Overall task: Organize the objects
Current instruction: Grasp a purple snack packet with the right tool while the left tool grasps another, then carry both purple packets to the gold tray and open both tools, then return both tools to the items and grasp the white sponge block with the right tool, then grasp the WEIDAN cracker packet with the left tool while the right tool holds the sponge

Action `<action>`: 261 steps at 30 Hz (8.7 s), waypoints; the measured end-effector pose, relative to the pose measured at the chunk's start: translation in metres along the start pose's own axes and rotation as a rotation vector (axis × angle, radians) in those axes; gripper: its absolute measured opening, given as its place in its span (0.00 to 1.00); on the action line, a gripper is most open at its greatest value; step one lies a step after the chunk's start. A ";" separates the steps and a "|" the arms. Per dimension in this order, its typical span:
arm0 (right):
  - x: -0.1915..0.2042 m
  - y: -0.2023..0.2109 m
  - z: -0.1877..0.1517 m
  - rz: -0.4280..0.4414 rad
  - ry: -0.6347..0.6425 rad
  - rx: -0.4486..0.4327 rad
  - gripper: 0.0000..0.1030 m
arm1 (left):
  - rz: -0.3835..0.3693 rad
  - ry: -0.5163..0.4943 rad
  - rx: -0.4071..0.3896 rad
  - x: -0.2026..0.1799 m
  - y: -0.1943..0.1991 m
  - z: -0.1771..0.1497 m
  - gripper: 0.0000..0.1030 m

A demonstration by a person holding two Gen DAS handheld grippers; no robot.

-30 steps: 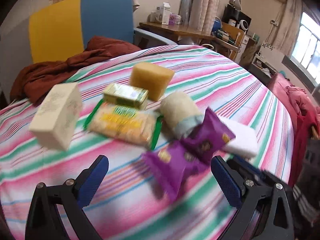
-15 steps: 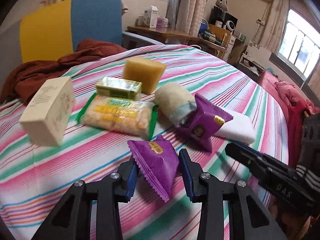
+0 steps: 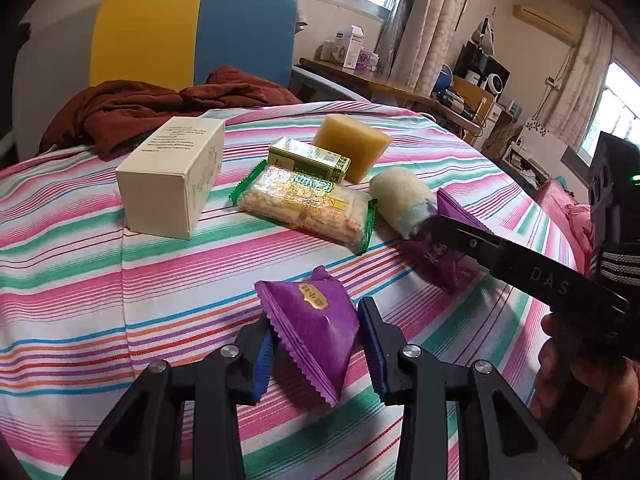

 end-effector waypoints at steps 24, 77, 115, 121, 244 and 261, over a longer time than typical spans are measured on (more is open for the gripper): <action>0.046 0.039 -0.029 0.024 0.005 -0.056 0.34 | -0.020 0.116 -0.032 0.027 0.031 -0.021 0.35; 0.431 0.031 -0.141 0.588 0.517 0.259 0.34 | 0.340 0.603 -0.276 0.364 0.278 -0.120 0.33; 0.466 -0.001 -0.136 0.590 0.437 0.316 0.41 | 0.520 0.812 -0.292 0.420 0.307 -0.130 1.00; 0.453 0.007 -0.131 0.568 0.437 0.301 0.41 | 0.519 0.795 -0.268 0.395 0.303 -0.129 1.00; -0.071 0.014 0.000 -0.239 0.127 0.034 0.67 | 0.278 0.041 0.076 0.003 -0.061 0.055 0.60; -0.064 0.031 0.007 -0.316 0.180 -0.054 0.61 | 0.232 0.063 0.009 0.016 -0.025 0.029 0.46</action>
Point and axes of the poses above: each gripper's, at about its wrist camera, not at the fingertips, and y roughly against the way its jaws point, x to its left, z to its top, the point moved 9 cm from there along -y, roughly the way its jaws point, and after that the axes turned 9 degrees about z, right-handed, at the moved point
